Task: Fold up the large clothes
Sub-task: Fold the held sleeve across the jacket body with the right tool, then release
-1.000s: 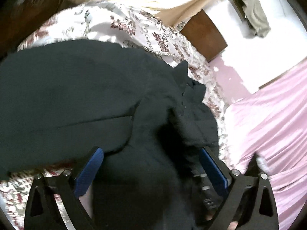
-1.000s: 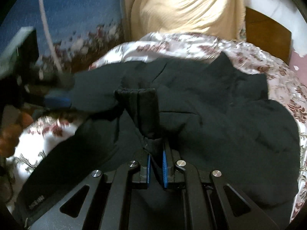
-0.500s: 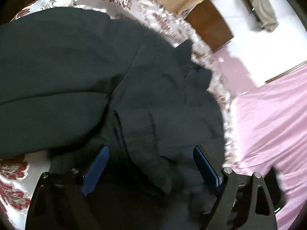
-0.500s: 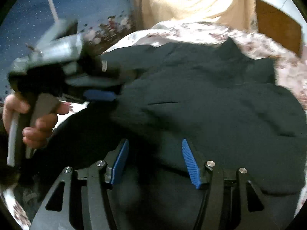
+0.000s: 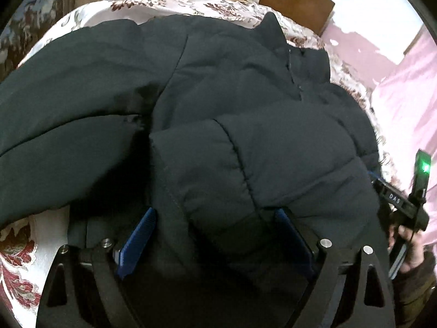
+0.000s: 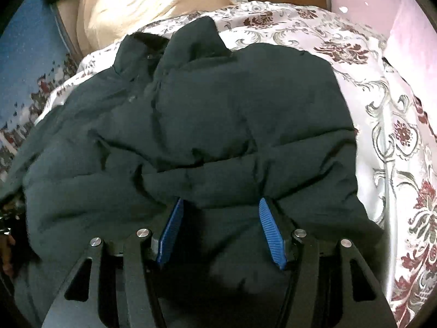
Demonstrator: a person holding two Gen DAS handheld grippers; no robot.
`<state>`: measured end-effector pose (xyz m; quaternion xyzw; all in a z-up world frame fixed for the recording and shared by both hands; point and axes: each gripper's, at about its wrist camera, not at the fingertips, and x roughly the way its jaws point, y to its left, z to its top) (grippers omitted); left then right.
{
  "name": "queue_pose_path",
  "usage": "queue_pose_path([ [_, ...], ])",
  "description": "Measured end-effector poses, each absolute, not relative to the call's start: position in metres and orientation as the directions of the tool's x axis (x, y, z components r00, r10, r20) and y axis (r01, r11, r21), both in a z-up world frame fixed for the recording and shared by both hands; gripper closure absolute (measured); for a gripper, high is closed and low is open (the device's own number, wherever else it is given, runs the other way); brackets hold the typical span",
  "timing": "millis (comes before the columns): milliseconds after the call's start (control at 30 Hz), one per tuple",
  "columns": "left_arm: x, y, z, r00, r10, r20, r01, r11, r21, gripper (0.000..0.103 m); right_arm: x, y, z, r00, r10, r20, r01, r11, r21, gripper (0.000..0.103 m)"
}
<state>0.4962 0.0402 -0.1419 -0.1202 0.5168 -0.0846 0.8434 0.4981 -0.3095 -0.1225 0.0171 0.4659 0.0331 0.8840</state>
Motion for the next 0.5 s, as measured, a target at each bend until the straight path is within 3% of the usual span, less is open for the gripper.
queue_pose_path([
  [233,0.484,0.053,-0.136,0.488,-0.287,-0.824,0.023,0.948,-0.317,0.014,0.506,-0.304,-0.127,0.582,0.065,-0.81,-0.039,0.998,0.052,0.049],
  [400,0.463,0.079,-0.116,0.488,-0.345,-0.802,-0.02,0.914,-0.406,0.014,0.504,-0.296,-0.109,0.619,0.043,-0.784,-0.037,0.999,0.025,0.027],
  [500,0.443,0.094,-0.105,0.499,-0.346,-0.794,-0.039,0.907,-0.42,0.014,0.493,-0.277,-0.094,0.64,0.082,-0.764,-0.076,0.996,0.042,0.027],
])
